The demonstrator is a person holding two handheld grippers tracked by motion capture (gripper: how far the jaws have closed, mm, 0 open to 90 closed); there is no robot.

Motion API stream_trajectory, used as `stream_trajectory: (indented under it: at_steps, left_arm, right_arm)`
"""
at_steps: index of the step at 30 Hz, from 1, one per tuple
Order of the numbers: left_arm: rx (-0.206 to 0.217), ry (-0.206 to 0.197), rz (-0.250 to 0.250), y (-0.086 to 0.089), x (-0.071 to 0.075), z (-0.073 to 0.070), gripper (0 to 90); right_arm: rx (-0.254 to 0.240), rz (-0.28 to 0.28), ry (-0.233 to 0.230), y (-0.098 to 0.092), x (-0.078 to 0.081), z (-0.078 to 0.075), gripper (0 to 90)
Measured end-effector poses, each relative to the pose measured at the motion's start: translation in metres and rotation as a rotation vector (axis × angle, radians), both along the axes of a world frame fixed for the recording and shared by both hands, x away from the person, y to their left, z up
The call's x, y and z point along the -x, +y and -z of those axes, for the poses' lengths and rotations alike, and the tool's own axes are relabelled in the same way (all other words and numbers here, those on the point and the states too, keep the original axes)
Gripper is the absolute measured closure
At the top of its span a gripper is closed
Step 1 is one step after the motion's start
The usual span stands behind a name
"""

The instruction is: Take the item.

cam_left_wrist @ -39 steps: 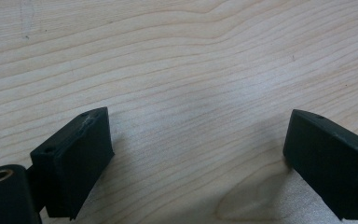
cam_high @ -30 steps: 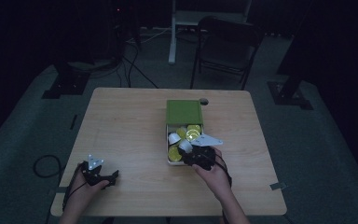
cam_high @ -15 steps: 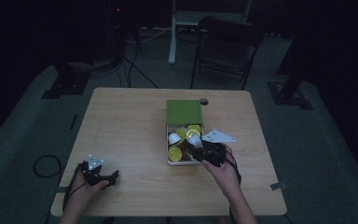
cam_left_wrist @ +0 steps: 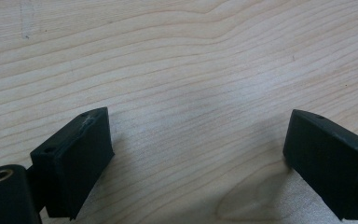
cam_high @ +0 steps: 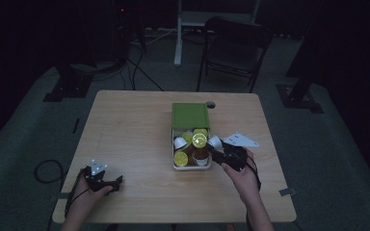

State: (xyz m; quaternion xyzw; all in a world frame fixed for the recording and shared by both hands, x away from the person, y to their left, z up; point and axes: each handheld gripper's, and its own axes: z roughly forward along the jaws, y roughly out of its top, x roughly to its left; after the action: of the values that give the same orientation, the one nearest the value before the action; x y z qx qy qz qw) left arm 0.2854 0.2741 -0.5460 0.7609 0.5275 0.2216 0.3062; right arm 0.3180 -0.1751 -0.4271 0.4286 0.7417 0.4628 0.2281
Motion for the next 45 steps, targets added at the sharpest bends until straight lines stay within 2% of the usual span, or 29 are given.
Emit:
stream_trajectory:
  at_steps: [26, 37, 45]
  left_arm:
    - [-0.002, 0.002, 0.002, 0.0, 0.0, 0.0, 8.5]
    - [-0.002, 0.003, 0.002, 0.0, 0.0, 0.0, 8.6]
    - [-0.002, 0.002, 0.002, 0.0, 0.0, 0.0, 8.6]
  right_arm:
    - [0.025, 0.108, 0.013, -0.047, 0.004, 0.019, 56.4]
    - [0.026, 0.161, 0.036, -0.069, 0.006, 0.033, 56.3]
    - [0.045, 0.198, 0.058, -0.084, 0.007, 0.045, 56.3]
